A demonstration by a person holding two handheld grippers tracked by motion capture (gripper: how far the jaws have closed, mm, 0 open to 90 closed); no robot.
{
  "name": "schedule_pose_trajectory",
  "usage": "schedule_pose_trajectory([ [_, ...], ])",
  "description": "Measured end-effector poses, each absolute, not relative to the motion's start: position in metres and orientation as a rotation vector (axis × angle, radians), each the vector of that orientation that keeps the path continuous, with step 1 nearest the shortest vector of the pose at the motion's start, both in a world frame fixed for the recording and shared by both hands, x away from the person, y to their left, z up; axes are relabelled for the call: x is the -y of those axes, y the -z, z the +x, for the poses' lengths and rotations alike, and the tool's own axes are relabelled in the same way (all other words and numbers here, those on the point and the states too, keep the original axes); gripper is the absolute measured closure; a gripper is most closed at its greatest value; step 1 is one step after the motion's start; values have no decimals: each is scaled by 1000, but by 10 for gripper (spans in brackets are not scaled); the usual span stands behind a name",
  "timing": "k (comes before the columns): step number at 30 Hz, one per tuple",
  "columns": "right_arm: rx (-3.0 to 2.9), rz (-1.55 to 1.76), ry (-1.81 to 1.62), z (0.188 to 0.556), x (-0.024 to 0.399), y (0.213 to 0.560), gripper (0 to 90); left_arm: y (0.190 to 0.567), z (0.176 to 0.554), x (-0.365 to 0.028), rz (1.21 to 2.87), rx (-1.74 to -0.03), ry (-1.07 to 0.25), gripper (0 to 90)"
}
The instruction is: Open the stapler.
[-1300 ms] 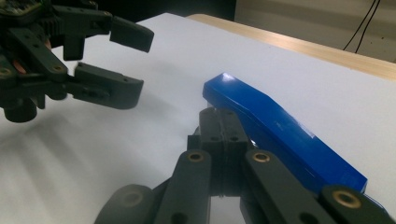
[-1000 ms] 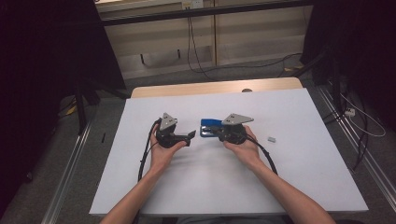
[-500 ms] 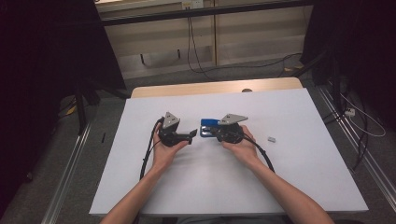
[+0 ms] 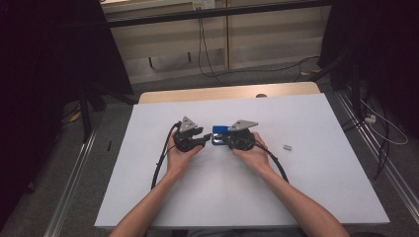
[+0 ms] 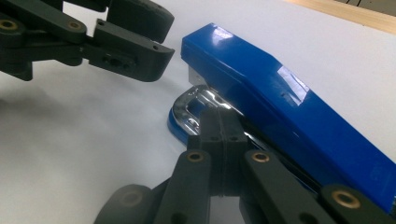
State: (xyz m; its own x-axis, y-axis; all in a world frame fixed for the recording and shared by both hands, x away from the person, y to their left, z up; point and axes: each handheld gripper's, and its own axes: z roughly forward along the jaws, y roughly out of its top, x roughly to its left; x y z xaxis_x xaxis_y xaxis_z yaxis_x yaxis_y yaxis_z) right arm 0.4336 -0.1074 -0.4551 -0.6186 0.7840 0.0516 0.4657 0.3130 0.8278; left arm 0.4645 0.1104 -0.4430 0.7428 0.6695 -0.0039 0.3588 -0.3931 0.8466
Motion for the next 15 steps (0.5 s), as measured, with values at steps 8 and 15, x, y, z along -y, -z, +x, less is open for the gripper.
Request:
schedule_pose_trajectory([
  [8,-2220,1100,-1210,433,107,456,900,446,471,-108,2046,-789,-421,851],
  [15,-2217,1096,-1208,433,106,456,900,452,471,-101,2099,-765,-424,900],
])
